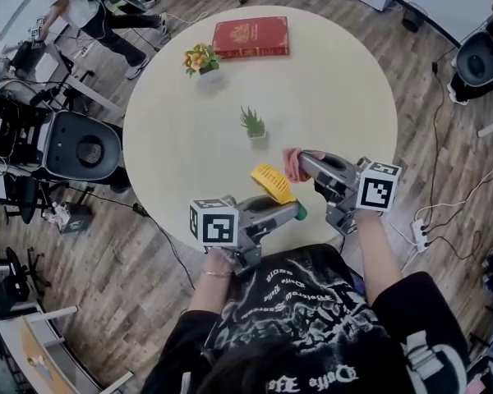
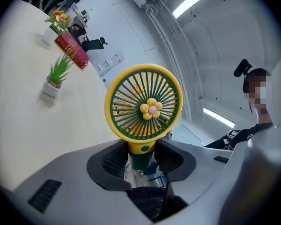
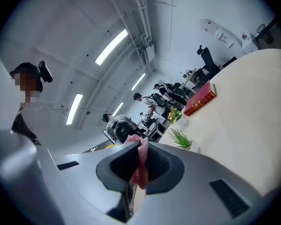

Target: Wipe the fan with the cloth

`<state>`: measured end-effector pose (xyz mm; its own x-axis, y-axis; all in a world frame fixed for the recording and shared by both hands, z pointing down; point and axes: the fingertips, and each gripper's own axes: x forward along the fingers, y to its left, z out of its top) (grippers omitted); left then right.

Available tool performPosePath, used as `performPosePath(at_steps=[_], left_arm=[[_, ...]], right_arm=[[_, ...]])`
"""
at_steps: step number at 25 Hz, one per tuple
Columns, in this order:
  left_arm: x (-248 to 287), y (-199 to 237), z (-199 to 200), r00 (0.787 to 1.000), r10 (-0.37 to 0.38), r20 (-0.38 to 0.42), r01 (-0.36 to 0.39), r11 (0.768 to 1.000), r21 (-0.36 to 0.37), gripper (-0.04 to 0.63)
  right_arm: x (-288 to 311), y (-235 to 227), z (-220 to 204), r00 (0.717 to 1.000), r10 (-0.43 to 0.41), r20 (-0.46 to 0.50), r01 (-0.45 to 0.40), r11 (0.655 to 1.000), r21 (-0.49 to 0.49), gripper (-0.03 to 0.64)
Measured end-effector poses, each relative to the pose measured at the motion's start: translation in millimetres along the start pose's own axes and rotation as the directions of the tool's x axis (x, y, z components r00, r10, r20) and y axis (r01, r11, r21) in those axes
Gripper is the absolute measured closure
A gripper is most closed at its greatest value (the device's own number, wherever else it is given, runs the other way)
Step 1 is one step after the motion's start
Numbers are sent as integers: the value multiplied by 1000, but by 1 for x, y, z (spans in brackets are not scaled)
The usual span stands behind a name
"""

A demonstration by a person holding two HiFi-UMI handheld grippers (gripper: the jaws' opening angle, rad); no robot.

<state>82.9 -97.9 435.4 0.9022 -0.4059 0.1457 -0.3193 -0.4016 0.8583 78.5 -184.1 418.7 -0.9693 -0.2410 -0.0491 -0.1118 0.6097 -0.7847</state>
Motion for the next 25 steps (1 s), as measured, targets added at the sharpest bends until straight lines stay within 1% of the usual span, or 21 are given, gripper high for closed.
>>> performPosePath(at_steps=[3,5,6,8,10,13,14,16,18,20,22,25], left_arm=[[-14,30,-1,992,121,28,-121,993,-2,402],[-23,51,-4,974,225,22,-226,974,27,402],[-28,61,-5,959,283,12,-284,958,48,402],[-37,82,-8,918,396,-14,-393,915,94,402],[-46,102,-11,874,484,-47,-474,869,139,402],[-54,125,-13,824,561,-86,-539,821,190,402],[-57,133,-13,801,590,-102,-562,800,209,402],[-60,147,-14,743,652,-151,-605,751,265,402],[-64,159,-18,682,704,-201,-629,704,331,402],[-68,170,-22,631,738,-241,-634,669,389,402],[-72,179,-27,590,761,-270,-628,642,439,402],[-73,186,-28,535,792,-293,-602,601,526,402]], right_arm=[[-14,-5,-6,1000,-24,9,24,1000,10,586],[-24,-9,-11,999,-39,21,39,999,30,586],[-28,-11,-15,998,-48,28,47,998,45,586],[-36,-16,-23,997,-74,38,70,994,79,586],[-42,-20,-32,995,-89,40,85,991,106,586],[-47,-24,-45,994,-100,37,94,986,137,586],[-50,-26,-47,994,-106,37,99,984,149,586],[-54,-28,-50,992,-119,37,111,979,170,586],[-59,-31,-53,990,-134,38,125,974,189,586],[-63,-34,-58,987,-151,46,138,967,214,586],[-64,-35,-61,986,-158,52,143,965,221,586],[-66,-36,-64,986,-157,50,144,967,212,586]])
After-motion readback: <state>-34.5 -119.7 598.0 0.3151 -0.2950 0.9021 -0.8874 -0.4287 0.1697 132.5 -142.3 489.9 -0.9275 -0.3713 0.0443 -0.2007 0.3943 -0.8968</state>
